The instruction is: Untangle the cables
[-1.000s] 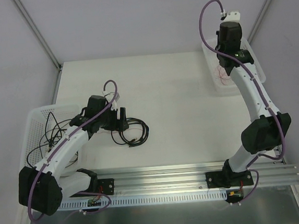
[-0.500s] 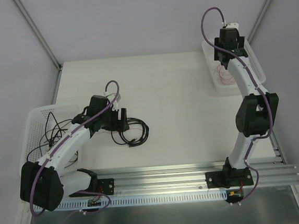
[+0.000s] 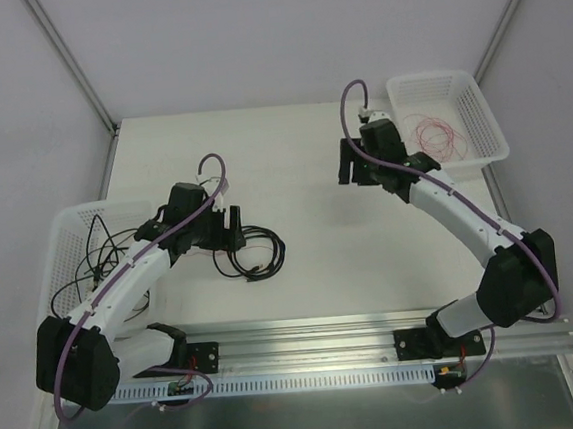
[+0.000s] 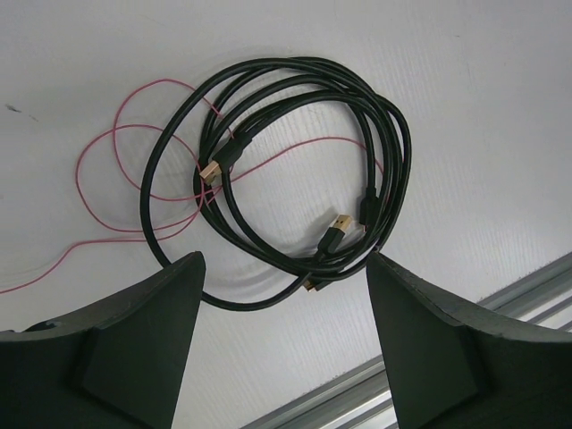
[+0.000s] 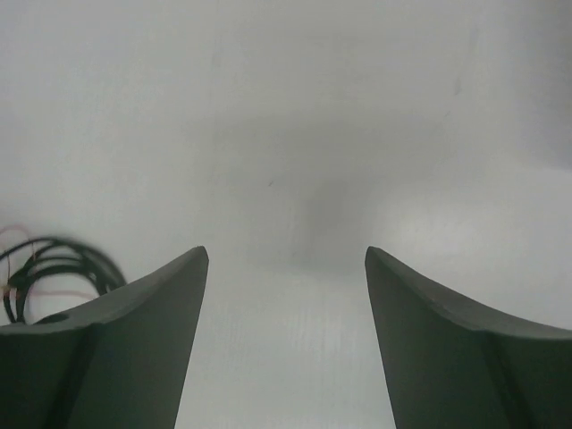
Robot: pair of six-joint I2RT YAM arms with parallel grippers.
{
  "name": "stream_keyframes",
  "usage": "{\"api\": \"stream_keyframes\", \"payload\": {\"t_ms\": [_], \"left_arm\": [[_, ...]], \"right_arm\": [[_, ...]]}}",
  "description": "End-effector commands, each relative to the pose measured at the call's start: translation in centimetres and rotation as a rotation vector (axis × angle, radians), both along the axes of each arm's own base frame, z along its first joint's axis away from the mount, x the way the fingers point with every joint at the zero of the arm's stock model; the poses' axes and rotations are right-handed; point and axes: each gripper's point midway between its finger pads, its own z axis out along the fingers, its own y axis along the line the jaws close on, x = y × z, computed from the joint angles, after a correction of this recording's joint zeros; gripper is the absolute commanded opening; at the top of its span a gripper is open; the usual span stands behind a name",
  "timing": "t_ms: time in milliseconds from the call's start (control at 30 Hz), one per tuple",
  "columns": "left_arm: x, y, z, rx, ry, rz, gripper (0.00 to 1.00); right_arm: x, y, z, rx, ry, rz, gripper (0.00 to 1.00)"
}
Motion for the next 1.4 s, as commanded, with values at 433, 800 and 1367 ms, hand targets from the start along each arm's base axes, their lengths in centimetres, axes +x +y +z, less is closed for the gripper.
{"api": "stream_keyframes", "payload": {"t_ms": [433, 800, 1367], "left_arm": [[2.1, 4.4, 0.7, 0.156, -0.092, 0.180, 0.74], [2.7, 5.9, 0.4, 0.147, -0.068, 0.243, 0.74], [2.3, 4.5, -0.4, 0.103, -0.016, 0.186, 0.74]], "right_arm": [[-11.4, 21.1, -8.1, 0.067, 0.158, 0.244, 0.69], [-12.0, 23.2, -15.6, -0.090, 0.231, 0.202, 0.46], [-12.0, 15.1, -7.7, -0.143, 0.064, 0.165, 0.01]]}}
